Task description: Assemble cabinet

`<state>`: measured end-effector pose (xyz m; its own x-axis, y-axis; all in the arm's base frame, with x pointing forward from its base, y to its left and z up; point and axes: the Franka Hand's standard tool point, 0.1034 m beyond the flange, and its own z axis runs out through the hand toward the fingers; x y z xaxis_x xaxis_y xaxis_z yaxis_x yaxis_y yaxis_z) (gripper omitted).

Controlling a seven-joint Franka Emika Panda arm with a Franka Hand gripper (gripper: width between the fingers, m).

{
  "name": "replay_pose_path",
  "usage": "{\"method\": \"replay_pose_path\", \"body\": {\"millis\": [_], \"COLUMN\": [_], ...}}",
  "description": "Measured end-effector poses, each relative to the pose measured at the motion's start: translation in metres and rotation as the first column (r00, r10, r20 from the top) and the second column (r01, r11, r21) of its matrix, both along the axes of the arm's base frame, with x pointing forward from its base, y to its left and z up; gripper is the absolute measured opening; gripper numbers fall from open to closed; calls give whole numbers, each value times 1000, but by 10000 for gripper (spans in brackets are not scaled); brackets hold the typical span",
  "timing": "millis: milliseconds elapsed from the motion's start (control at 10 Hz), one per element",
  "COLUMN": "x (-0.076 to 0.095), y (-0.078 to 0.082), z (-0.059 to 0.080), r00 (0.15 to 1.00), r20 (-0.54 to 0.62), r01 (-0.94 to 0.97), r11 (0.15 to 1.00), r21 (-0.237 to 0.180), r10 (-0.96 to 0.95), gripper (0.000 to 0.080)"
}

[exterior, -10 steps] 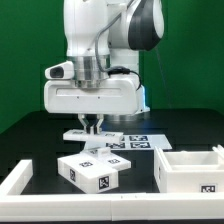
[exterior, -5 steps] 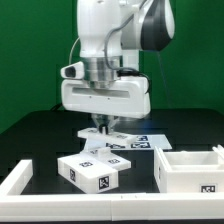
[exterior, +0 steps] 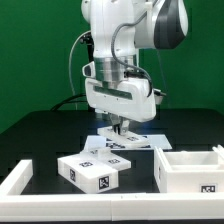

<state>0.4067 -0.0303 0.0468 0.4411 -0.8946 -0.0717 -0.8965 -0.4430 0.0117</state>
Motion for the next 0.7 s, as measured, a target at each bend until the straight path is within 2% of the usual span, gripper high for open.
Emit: {"method": "replay_pose_path", "body": {"millis": [100, 400, 700], "x": [-3, 7, 7], "y": [20, 74, 77], "z": [2, 10, 6], "r00": [985, 899, 904], "r20": [-39, -86, -64], "r01": [171, 430, 423], "r11": [985, 903, 906], "r21": [6, -11, -16], "r10": [-170, -430, -423], "gripper": [64, 64, 64]}}
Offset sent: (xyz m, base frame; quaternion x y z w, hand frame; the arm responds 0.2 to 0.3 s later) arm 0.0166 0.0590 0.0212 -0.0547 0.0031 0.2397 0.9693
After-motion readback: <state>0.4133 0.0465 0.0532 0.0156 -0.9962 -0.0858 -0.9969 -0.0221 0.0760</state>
